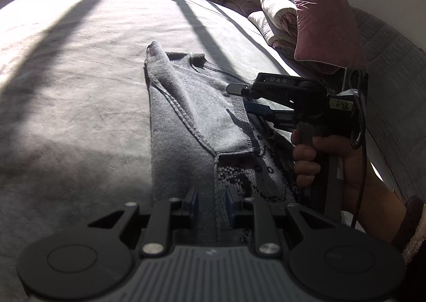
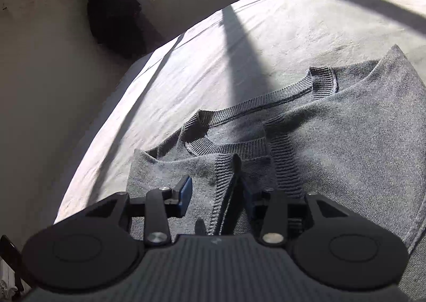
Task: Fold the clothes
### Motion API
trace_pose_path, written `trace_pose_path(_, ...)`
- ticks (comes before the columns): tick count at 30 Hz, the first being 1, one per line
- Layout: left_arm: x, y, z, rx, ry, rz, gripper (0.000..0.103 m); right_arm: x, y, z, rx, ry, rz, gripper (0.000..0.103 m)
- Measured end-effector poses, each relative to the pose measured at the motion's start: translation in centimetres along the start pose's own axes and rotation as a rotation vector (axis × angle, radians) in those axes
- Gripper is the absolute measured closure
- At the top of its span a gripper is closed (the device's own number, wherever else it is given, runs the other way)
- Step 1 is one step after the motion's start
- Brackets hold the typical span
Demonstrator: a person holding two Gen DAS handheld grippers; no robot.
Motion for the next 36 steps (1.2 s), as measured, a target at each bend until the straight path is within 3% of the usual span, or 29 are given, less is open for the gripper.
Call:
trace_pose_path(2,0.0,0.1,-0.1,-0.002,0.000,0.000,0.081,0.1,0.3,0.7,-0.061,-0.090,-0.007,0.099)
trace_pose_path(8,-0.2,0.3,-0.3,-0.007,0.010,0.008,0.081,1.5,-1.7,2.2,-0.277,-0.348,-0.144,0.099)
trace_pose_path(12,-0.4,0.4,-0.4,-0.005,0.014,0.015,0.081,1.1,-0.1,1.2,-0.320,-0.390,-0.066,0.099)
trace_pose_path(15,-0.5,0.3,-0.4,-0.006,0.019,0.017,0.081,0.5,0.7,0.4,-0.296,-0.360,-0.014,0.099)
trace_pose_path(18,-0.6,0.0,-0.7,-0.015,0.031,0.017,0.081,0.5,-0.2,0.0,-0.246,-0.272,-0.004,0.085)
trace_pose_path(20,-0.7,-0.2,-0.8,-0.020,0.038,0.016,0.081,0.7,-1.1,-0.4,-0.211,-0.211,-0.004,0.063)
trace_pose_path(21,-0.7,-0.3,-0.9,-0.023,0.042,0.016,0.081,0.6,-1.7,-0.4,-0.191,-0.182,-0.001,0.061)
trace_pose_path(28,-2.1,-1.1,-1.8,-0.040,0.108,0.034,0.081,-1.8,-5.1,0.5,-0.056,-0.048,0.069,0.061)
trace_pose_path(32,-3.5,-1.4,-2.2,-0.032,0.154,0.057,0.081,-4.1,-5.9,1.7,-0.026,-0.057,0.113,0.061)
trace_pose_path(34,-4.3,-1.2,-2.2,0.007,0.187,0.062,0.082,-5.1,-5.9,2.3,-0.026,-0.080,0.127,0.062)
trace_pose_path(36,-5.0,-0.7,-2.0,0.073,0.236,0.053,0.092,-5.6,-5.6,2.7,-0.045,-0.129,0.128,0.081)
Point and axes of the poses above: each gripper's, at about its wrist camera, not at the fingertips, and y roughly the way its jaws point, z to its left, x to its top, the point moved 10 cm from there along y, roughly the way its jaws point, and after that the axes turned 13 degrees about -y, right-handed, at the moved point
